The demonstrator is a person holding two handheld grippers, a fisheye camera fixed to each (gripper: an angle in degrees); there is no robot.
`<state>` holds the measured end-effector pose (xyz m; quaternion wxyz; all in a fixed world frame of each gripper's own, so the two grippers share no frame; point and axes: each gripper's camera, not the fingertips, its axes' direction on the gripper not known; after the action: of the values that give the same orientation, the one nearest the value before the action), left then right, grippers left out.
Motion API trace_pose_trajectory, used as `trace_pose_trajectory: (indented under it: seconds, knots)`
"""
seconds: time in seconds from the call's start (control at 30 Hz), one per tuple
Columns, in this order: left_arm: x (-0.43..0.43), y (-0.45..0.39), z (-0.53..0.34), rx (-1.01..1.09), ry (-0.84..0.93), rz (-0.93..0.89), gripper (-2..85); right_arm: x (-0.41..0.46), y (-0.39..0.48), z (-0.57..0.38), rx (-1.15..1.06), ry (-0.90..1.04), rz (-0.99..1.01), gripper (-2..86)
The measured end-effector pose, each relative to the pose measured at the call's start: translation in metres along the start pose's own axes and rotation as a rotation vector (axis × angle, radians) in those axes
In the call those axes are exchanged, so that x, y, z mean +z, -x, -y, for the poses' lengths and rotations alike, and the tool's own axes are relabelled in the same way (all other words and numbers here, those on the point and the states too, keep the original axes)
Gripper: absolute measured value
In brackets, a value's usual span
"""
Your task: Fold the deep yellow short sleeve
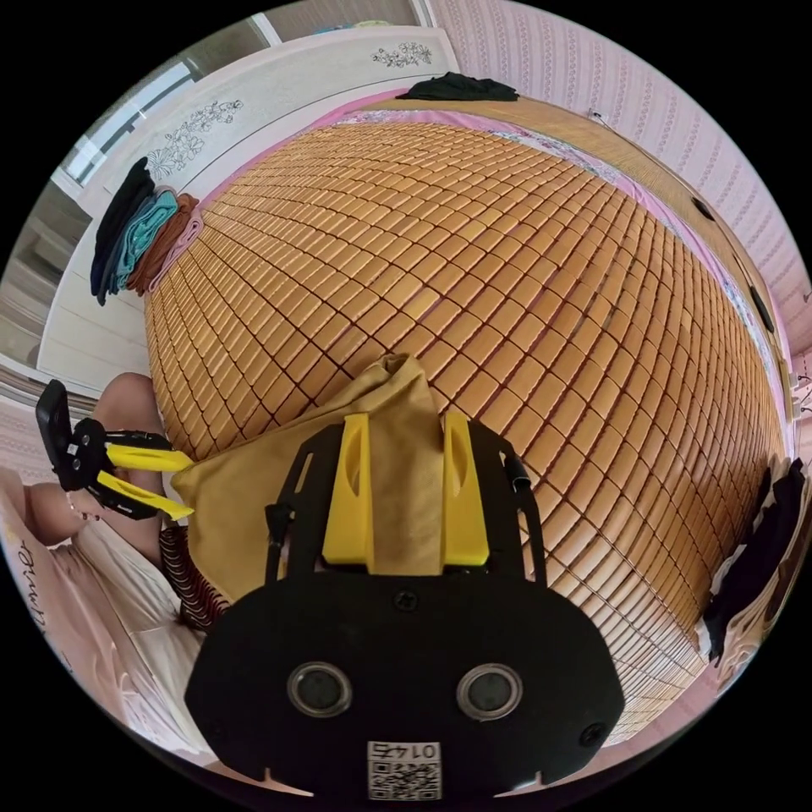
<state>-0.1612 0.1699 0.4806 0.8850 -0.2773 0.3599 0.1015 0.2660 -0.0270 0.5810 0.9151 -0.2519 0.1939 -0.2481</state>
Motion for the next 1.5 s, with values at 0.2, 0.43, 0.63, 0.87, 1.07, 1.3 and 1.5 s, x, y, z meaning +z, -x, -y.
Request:
trace_pose_trajectory:
  seconds: [0.2,0.43,0.63,0.87,1.07,1.3,1.5]
  knots:
    - [-0.002,-0.014,-0.018,0.017,-0.028,0.118,2.2,-0.005,0.010,-0.035,0.009,-0.011,-0.006,7.2]
    - [-0.037,-0.048,-0.044,0.132,-0.109,0.126,-0.9,-0.067,0.010,-0.148,0.119,-0.306,0.177,2.0]
    - [-0.085,-0.101,-0.073,0.326,-0.203,0.141,-1.0,-0.130,0.028,-0.285,0.221,-0.620,0.223,1.7]
    - [-0.141,-0.165,-0.087,0.548,-0.319,0.130,-1.0,-0.195,0.048,-0.423,0.320,-0.927,0.206,1.5]
    - [-0.164,-0.213,-0.036,0.708,-0.429,0.008,-0.9,-0.279,0.042,-0.502,0.275,-1.078,-0.010,1.8]
    - [-0.150,-0.292,0.150,0.714,-0.566,-0.101,0.7,-0.427,-0.099,-0.457,0.496,-0.839,-0.318,4.7]
    - [-0.115,-0.293,0.264,0.394,-0.448,-0.043,7.7,-0.433,-0.180,-0.446,0.811,-0.665,-0.321,10.6]
